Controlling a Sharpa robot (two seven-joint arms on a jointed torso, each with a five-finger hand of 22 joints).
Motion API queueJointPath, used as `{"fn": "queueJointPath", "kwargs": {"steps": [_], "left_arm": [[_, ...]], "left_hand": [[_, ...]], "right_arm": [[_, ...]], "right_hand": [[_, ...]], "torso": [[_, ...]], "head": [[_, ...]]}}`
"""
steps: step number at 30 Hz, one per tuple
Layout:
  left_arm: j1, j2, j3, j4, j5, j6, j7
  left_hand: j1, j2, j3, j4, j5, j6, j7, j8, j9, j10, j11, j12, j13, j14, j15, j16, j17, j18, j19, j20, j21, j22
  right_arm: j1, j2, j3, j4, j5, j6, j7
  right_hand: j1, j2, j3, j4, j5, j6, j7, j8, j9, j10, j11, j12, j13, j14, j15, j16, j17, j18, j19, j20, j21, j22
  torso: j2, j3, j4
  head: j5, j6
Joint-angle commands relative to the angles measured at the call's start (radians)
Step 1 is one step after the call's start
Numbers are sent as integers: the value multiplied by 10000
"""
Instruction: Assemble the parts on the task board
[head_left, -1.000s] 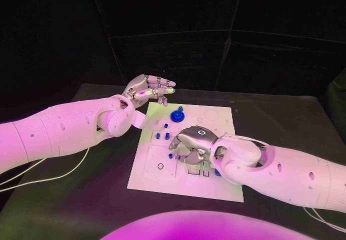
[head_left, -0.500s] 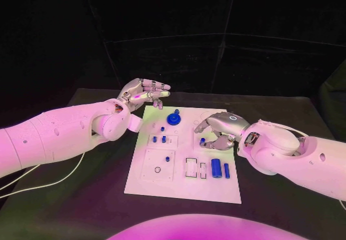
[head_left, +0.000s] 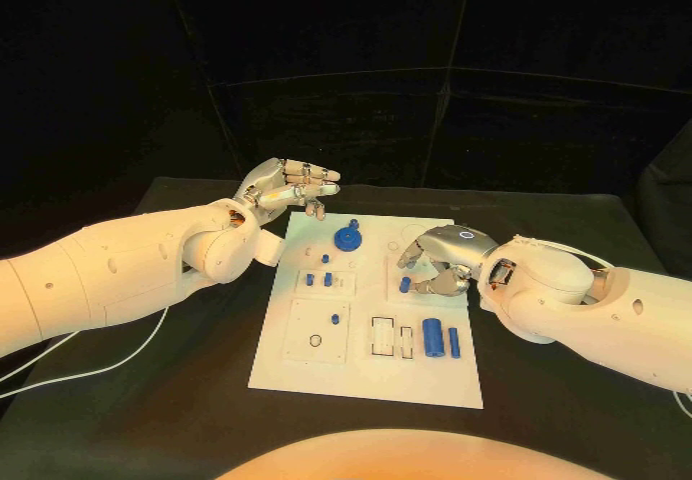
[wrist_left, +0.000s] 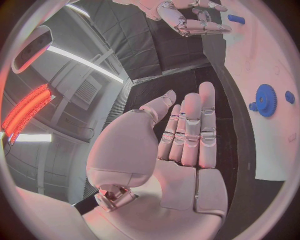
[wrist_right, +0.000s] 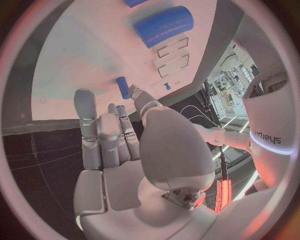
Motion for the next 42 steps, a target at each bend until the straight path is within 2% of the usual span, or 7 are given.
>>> {"fn": "queueJointPath", "kwargs": {"steps": [1, 6, 16, 26, 30, 33, 42], "left_arm": [[16, -5, 9, 16, 52, 122, 59], [16, -3, 9, 12, 52, 130, 55], [16, 5, 9, -4, 52, 141, 36], [16, 22, 9, -20, 52, 150, 32], [16, 20, 9, -20, 52, 153, 31], [16, 19, 9, -22, 52, 157, 29], [15, 15, 8, -51, 52, 159, 23]], "left_hand": [[22, 95, -69, 8, -16, -58, -12, 59, -15, -40, 3, 52, -10, -73, -28, -51, -17, 126, -46, 25, -45, -10], [22, 95, -69, 8, -16, -58, -12, 59, -15, -40, 3, 52, -10, -73, -28, -51, -17, 126, -46, 25, -45, -10], [22, 95, -69, 8, -16, -58, -12, 59, -15, -40, 3, 52, -10, -73, -28, -51, -17, 126, -46, 25, -45, -10], [22, 95, -69, 8, -16, -58, -12, 59, -15, -40, 3, 52, -10, -73, -28, -51, -17, 126, -46, 25, -45, -10], [22, 95, -69, 8, -16, -58, -12, 59, -15, -40, 3, 52, -10, -73, -28, -51, -17, 126, -46, 25, -45, -10], [22, 95, -69, 8, -16, -58, -12, 59, -15, -40, 3, 52, -10, -73, -28, -51, -17, 126, -46, 25, -45, -10], [39, 109, -85, 4, -16, -67, -10, 77, -11, -50, 5, 75, -8, -87, -24, -52, -34, 127, -49, 31, -64, -26]], "right_arm": [[18, 107, 4, -83, -184, 494, -182], [18, 249, 1, -158, -214, 716, -164], [14, 418, -2, -259, -226, 1147, -41], [12, 550, -4, -468, -373, 1196, -118], [10, 580, -5, -495, -501, 896, -111], [7, 579, -5, -458, -580, 335, 18], [4, 306, -1, -28, -156, -865, 95]], "right_hand": [[170, 94, 128, -53, -186, 140, 19, 55, 12, 206, -24, 107, -11, 7, -96, 30, 10, 50, 94, -49, 26, 70], [186, 277, 582, -15, -378, 423, -11, 78, 17, 954, -135, 175, -42, 71, -184, 150, 140, -42, 380, -108, 372, 650], [38, 134, 1269, 43, -431, 839, -55, 83, 16, 1735, -221, -195, -54, 144, -251, 364, 344, -101, 550, -181, 619, 1002], [65, 174, 1763, 18, -478, 1243, -62, 157, 46, 2123, -260, -422, -35, 169, -285, 488, 461, -125, 618, -209, 743, 1182], [188, 306, 2074, -55, -836, 1440, -95, 197, 62, 2339, -297, -482, -21, 186, -324, 565, 539, -146, 668, -236, 834, 1320], [215, 411, 2281, -81, -950, 1669, -131, 278, 93, 2582, -354, -490, 10, 216, -356, 664, 647, -183, 759, -266, 985, 1573], [-88, 392, 2410, 61, -1154, 1859, -186, 300, 104, 2829, -408, -638, 22, 224, -394, 736, 689, -214, 824, -311, 1127, 1773]], "torso": [[1, -4, -2], [-2, 0, -6], [0, 6, -11], [-1, 6, -9], [1, 4, -11], [2, 6, -11], [-13, 7, -17]], "head": [[8, -11], [14, -36], [29, -72], [20, -88], [18, -101], [17, -97], [12, -99]]}}
